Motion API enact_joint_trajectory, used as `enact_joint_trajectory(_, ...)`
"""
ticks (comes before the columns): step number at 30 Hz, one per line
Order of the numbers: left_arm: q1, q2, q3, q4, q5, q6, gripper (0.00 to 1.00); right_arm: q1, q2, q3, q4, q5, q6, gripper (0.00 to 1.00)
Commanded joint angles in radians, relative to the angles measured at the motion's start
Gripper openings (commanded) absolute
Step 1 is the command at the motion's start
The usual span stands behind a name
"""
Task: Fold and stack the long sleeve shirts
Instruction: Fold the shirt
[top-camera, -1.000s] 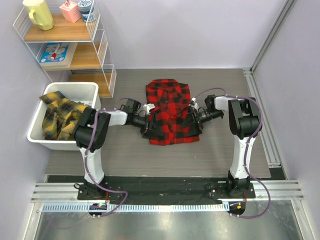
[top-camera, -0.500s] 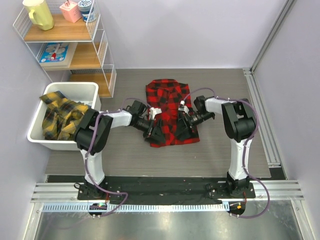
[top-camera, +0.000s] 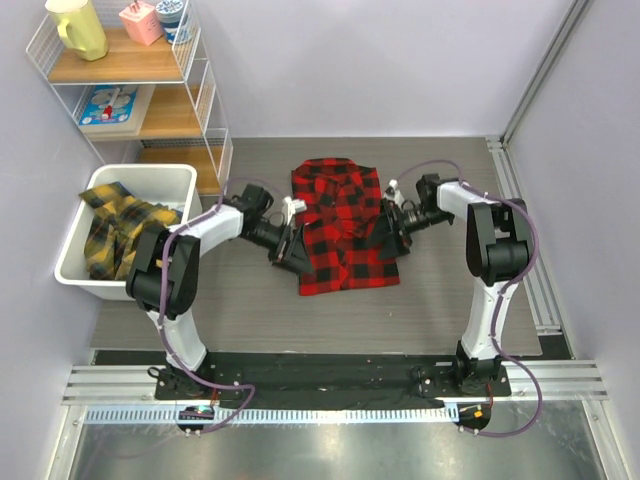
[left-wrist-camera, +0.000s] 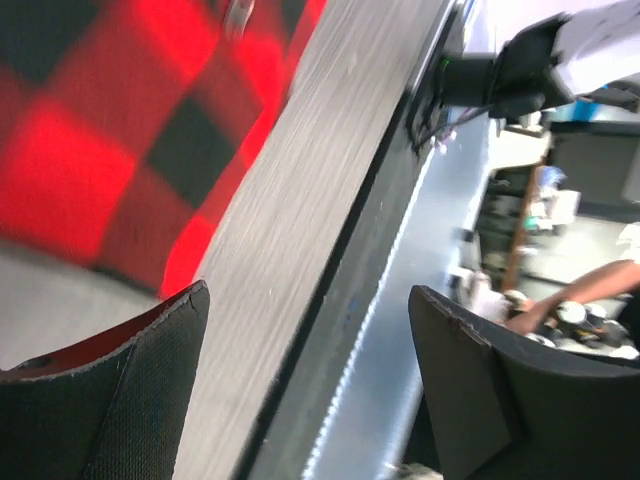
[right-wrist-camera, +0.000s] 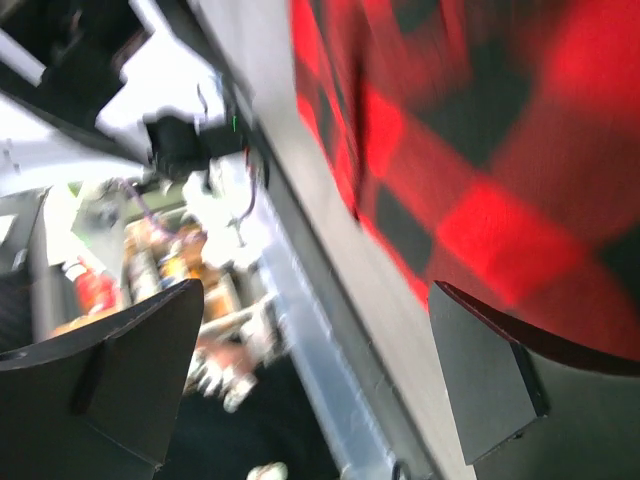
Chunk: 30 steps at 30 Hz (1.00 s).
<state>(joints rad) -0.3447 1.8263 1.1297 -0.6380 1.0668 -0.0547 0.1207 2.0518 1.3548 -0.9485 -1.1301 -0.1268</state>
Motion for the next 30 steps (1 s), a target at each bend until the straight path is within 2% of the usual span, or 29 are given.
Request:
enact_joint_trajectory(1,-0.005,-0.001,0.168,-0.029,-0.013,0.061,0.81,0.036,-0.012,0.107,0.319,0.032,0.271,1.0)
enact_joint_trajectory(9,0.0,0.137,0.294,0.103,-0.079,-0.033,0.81,0.082,0.159,0.208,0.591,0.072,0.455,1.0)
enact_joint_trajectory(17,0.007,0.122,0.285,0.159,-0.099,-0.076,0.81,0.076,0.225,0.369,0.766,0.093,0.616,1.0)
enact_joint_trajectory(20,0.013,0.111,0.263,0.166,-0.106,-0.077,0.81,0.054,0.154,0.336,0.758,0.066,0.628,1.0)
enact_joint_trajectory(23,0.015,0.102,0.242,0.176,-0.108,-0.082,0.81,0.033,0.036,0.226,0.656,0.044,0.564,1.0)
enact_joint_trajectory(25,0.015,0.099,0.231,0.187,-0.108,-0.086,0.81,0.037,-0.033,0.172,0.525,0.04,0.472,1.0)
enact_joint_trajectory(30,0.016,0.1,0.22,0.21,-0.111,-0.097,0.81,0.066,-0.065,0.015,0.519,0.049,0.458,1.0)
